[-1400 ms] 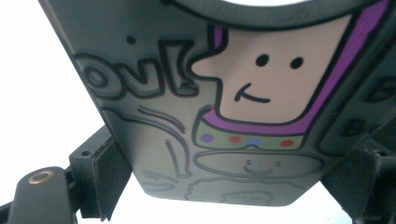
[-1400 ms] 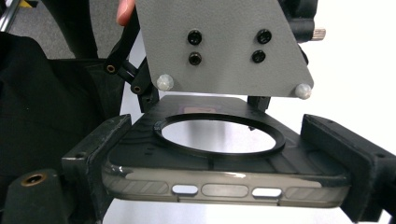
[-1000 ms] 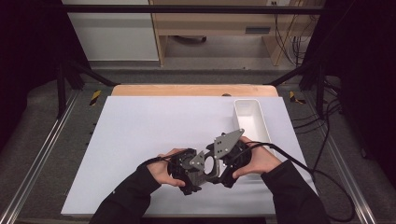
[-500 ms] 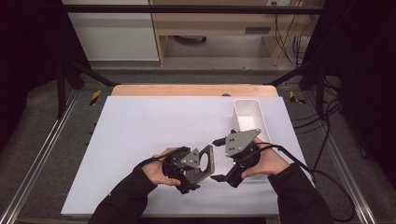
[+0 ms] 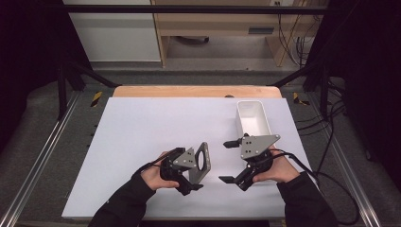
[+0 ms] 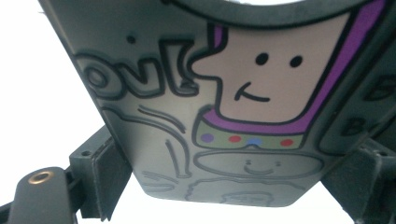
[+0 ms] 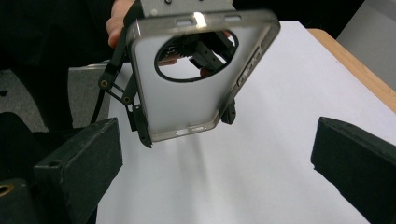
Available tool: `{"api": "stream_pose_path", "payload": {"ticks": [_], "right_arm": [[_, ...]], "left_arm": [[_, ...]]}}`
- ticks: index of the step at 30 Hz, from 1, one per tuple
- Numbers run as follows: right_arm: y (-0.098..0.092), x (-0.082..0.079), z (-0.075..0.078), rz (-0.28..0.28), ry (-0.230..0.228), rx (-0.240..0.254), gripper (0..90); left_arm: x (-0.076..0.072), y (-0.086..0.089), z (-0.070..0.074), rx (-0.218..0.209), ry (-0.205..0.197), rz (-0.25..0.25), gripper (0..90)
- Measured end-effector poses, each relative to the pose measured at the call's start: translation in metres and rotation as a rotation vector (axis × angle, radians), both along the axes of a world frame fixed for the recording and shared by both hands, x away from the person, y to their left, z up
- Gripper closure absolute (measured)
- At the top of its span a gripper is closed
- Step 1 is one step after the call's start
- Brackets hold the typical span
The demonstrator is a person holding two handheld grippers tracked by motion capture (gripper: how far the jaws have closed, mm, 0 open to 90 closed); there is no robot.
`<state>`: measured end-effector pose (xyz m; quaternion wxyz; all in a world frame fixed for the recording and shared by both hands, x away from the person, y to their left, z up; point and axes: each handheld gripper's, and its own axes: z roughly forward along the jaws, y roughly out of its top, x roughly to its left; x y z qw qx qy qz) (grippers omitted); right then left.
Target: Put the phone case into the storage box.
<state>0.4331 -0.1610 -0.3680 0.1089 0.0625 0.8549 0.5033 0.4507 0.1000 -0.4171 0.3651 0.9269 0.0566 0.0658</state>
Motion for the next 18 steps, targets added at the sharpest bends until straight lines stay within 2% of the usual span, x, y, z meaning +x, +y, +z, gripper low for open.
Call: {"api": "stream_pose_path", "payload": {"ticks": [4,8,13,17,18], "right_arm": [[-0.0010,0.0000,-0.0033,-0.009,0.008,0.024,2.3],[-0.0001,-0.0008,-0.0044,-0.012,0.014,0.054,2.3],[0.0032,-0.0015,-0.0068,-0.013,0.018,0.062,2.1],[0.0058,-0.0020,-0.0088,-0.007,0.019,0.066,2.3],[0.0063,-0.0020,-0.0094,-0.006,0.019,0.064,2.2]], "left_arm": [[-0.0006,0.0027,-0.0018,-0.017,0.008,0.003,11.5],[-0.0010,0.0043,-0.0014,-0.055,0.029,0.003,11.5],[-0.0021,0.0047,0.0003,-0.089,0.024,-0.005,11.5],[-0.0035,0.0040,0.0014,-0.099,0.004,-0.019,11.5],[-0.0034,0.0039,0.0016,-0.100,0.009,-0.022,11.5]]}}
